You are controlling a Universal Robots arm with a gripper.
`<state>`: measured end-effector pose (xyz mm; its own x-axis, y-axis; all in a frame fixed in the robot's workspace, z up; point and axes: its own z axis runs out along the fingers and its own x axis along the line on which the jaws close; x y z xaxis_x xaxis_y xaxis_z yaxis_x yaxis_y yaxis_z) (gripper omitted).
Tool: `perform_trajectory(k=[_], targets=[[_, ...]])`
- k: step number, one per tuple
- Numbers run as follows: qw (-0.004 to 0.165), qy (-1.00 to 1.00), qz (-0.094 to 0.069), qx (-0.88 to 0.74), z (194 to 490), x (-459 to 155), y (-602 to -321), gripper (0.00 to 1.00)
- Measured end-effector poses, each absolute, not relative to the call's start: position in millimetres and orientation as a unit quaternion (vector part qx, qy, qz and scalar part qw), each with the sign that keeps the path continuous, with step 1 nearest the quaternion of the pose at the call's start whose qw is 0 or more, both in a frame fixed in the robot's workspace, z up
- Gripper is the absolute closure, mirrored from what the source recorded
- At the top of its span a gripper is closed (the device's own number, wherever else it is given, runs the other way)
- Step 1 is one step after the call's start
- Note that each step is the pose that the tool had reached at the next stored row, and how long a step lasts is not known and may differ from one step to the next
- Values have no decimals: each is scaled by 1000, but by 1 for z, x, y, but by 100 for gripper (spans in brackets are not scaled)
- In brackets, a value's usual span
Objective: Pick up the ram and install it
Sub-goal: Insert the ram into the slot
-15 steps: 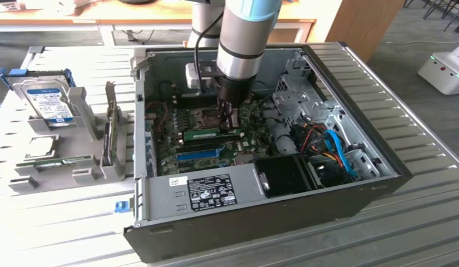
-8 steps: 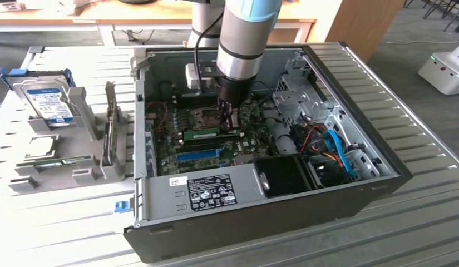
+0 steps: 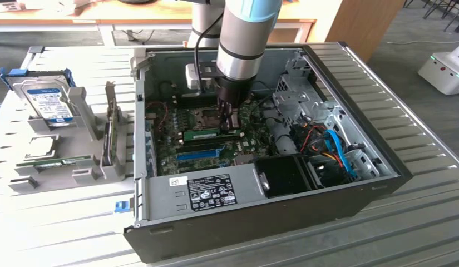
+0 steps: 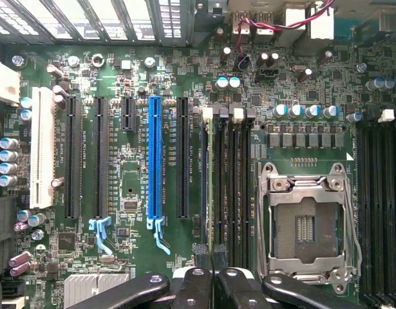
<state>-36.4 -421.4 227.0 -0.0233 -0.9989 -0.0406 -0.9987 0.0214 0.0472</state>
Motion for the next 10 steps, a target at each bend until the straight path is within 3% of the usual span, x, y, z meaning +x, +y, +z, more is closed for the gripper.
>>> perform_trajectory(k=[10], targets=[[2,-715,-31,699,226,-36,-421,88]])
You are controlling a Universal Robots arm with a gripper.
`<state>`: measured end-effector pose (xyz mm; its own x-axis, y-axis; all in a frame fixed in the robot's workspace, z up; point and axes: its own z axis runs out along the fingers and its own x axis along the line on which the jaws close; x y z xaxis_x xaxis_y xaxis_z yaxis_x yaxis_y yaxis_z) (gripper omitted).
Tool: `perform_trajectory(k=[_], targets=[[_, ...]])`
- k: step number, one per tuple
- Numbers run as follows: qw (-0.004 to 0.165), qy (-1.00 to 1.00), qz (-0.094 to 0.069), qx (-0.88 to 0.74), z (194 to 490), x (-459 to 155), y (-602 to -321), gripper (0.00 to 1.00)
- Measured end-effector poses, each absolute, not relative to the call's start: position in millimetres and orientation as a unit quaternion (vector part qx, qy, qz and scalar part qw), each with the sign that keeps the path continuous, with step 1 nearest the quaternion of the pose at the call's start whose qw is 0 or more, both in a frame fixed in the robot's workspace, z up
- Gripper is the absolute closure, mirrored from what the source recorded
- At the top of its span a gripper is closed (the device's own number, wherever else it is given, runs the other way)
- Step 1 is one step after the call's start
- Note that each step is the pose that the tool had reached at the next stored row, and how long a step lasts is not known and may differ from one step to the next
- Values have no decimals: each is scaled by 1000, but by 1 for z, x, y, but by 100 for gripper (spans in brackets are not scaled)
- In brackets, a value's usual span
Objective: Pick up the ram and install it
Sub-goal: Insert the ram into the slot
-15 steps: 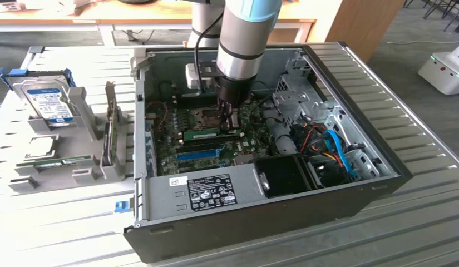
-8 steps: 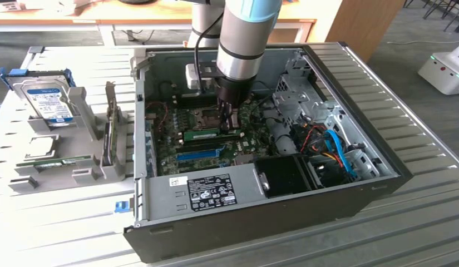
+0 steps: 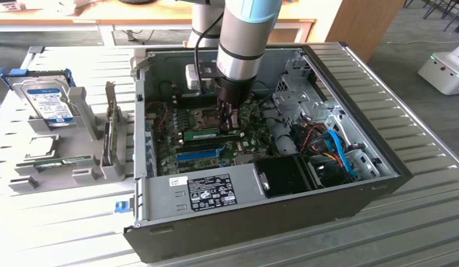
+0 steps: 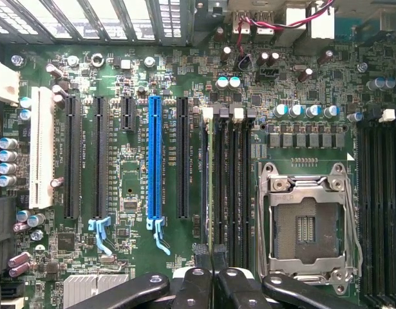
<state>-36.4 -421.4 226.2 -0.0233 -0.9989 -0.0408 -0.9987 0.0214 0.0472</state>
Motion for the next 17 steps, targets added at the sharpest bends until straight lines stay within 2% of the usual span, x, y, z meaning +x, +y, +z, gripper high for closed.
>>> perform_trajectory(k=[17], targets=[[2,-712,-31,701,225,-36,-421,88]])
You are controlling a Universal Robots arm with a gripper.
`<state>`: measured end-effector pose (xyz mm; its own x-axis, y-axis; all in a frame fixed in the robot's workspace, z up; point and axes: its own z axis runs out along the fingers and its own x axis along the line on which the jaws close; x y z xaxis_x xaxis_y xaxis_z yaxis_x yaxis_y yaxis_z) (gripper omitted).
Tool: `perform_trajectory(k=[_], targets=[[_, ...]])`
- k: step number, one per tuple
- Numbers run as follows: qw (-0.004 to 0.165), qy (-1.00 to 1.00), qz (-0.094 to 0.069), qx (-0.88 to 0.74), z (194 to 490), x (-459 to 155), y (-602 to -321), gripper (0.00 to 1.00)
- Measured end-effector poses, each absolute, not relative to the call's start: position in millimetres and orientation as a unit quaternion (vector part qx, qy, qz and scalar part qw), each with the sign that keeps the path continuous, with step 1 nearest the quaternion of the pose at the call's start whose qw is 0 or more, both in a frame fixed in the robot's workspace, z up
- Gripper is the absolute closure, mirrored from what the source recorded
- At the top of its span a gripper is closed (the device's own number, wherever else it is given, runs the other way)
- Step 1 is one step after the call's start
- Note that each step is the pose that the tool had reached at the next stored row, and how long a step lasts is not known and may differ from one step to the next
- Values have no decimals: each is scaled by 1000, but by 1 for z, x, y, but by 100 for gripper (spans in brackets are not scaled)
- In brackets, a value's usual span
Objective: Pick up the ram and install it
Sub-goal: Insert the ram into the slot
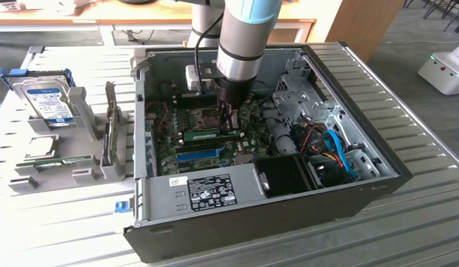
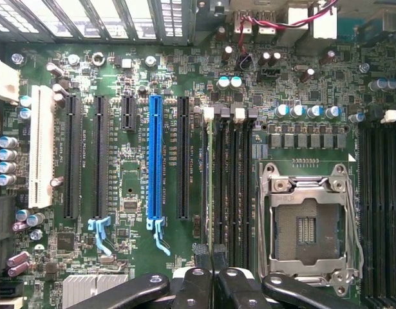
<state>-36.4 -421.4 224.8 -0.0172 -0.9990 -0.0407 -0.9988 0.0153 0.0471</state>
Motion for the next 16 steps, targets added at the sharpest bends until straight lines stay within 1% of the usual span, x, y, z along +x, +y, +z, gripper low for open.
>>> perform_trajectory(k=[16], targets=[[2,-713,-31,701,220,-36,-421,88]])
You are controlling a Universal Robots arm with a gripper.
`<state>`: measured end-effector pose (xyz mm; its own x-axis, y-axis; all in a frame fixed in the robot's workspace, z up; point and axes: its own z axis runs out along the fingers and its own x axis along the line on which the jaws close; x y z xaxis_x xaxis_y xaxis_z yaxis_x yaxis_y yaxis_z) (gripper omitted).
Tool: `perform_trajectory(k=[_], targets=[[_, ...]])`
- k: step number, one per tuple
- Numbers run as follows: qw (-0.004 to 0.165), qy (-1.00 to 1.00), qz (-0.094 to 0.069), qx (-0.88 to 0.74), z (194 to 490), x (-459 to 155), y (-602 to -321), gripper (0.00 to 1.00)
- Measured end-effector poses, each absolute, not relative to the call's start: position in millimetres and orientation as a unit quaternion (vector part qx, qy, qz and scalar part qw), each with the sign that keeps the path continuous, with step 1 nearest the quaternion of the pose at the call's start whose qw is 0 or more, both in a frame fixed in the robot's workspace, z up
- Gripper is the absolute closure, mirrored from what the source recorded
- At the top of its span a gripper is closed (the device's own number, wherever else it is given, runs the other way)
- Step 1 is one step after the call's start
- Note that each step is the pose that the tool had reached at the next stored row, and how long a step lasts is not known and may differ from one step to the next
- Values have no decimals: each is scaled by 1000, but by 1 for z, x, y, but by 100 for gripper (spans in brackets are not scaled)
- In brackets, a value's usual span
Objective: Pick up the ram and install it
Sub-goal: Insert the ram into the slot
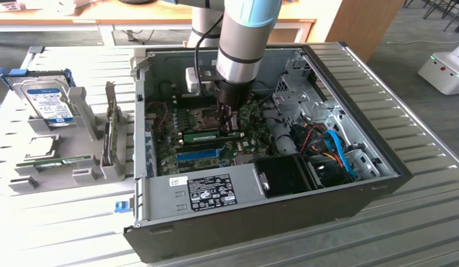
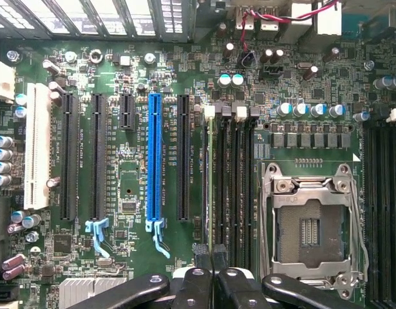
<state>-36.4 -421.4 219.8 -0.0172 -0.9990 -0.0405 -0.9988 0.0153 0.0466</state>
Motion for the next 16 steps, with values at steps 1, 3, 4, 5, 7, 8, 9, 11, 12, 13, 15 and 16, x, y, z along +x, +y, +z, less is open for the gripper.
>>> perform_trajectory(k=[1,3,4,5,7,8,9,11,12,13,15,16], targets=[[2,-712,-31,701,220,-36,-421,88],[2,-712,-31,701,220,-36,-421,88],[2,-712,-31,701,220,-36,-421,88],[2,-712,-31,701,220,-36,-421,88],[2,-712,-31,701,220,-36,-421,87],[2,-712,-31,701,220,-36,-421,87],[2,-712,-31,701,220,-36,-421,82],[2,-712,-31,701,220,-36,-421,75],[2,-712,-31,701,220,-36,-421,75],[2,-712,-31,701,220,-36,-421,75],[2,-712,-31,701,220,-36,-421,75],[2,-712,-31,701,220,-36,-421,75]])
